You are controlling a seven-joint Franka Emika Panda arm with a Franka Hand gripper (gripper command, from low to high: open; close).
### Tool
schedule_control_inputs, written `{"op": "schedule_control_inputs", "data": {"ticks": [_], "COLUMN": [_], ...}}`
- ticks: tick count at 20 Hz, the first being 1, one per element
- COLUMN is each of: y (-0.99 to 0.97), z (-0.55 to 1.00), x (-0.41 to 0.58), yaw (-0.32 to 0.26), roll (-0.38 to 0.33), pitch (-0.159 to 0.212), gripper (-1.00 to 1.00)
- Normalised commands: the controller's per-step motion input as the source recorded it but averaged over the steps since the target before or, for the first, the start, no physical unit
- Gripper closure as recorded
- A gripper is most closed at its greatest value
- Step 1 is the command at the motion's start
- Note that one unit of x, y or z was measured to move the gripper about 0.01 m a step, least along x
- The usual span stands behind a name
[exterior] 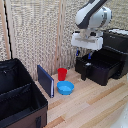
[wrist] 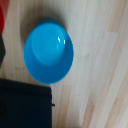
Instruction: Gently grip the air fryer handle with your gripper and kindly pull it open by sliding your gripper away from the base. Gradually bring your gripper in line with the blue bowl and gently capture it, without tightening your grip too much. Securely place the blue bowl inside the opened air fryer with a steady position. Liberate your robot's gripper, and withdraw your gripper from the proximity of the air fryer.
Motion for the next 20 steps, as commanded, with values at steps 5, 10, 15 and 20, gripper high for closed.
{"op": "schedule_control_inputs", "data": {"ticks": [5,10,15,20], "y": [0.32,0.22,0.25,0.28], "z": [-0.23,-0.36,-0.39,-0.40], "x": [-0.297,-0.071,0.002,0.025], "yaw": [0.185,0.261,0.272,0.271], "roll": [0.054,0.038,0.014,0.000], "pitch": [0.000,-0.001,-0.003,-0.006], "gripper": [-1.00,-1.00,-1.00,-1.00]}}
